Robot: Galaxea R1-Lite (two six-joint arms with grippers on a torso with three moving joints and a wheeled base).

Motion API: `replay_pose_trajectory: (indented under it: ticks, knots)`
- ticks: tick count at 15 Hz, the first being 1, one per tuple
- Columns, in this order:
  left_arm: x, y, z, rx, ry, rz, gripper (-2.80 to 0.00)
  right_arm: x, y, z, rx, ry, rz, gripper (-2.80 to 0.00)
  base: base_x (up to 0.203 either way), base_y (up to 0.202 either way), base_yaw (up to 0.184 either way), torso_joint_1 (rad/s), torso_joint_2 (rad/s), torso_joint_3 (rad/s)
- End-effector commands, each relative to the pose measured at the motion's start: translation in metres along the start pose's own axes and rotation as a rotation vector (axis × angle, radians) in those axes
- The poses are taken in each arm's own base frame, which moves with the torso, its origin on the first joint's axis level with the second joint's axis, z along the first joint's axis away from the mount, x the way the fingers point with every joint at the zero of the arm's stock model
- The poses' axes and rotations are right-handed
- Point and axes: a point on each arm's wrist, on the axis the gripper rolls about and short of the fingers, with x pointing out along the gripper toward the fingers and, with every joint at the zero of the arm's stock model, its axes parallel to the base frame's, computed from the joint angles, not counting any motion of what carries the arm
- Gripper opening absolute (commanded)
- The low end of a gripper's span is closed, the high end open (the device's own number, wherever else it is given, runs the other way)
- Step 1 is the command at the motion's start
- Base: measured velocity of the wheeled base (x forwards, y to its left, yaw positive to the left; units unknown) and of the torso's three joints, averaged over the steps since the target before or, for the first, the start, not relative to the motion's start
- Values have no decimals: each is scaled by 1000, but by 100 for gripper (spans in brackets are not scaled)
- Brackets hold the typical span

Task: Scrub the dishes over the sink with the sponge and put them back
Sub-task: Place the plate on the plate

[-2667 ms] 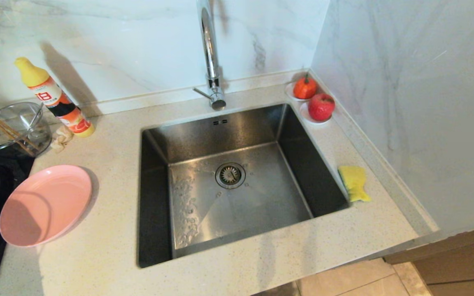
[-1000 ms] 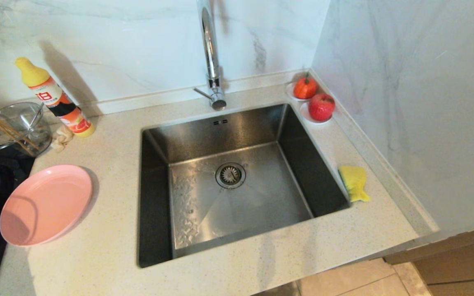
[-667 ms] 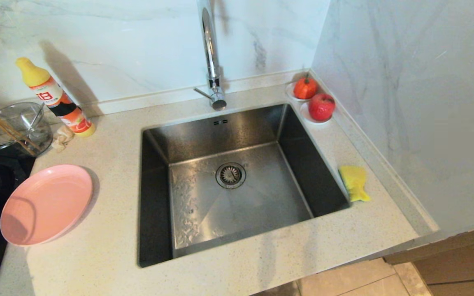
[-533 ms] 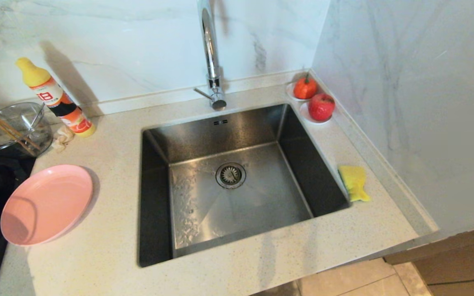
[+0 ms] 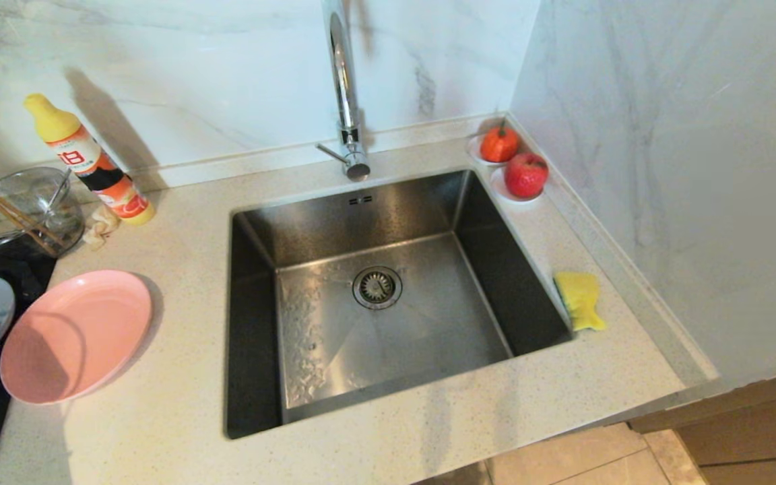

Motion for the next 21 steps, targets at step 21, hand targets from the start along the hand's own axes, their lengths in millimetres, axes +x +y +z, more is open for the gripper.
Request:
replay_pose_trajectory:
  ticks: [21]
  knots:
    - [-46,-46,-52,129,179,-122,-280,0,0,0,0,0,1,-280,0,0,0,0,0,0]
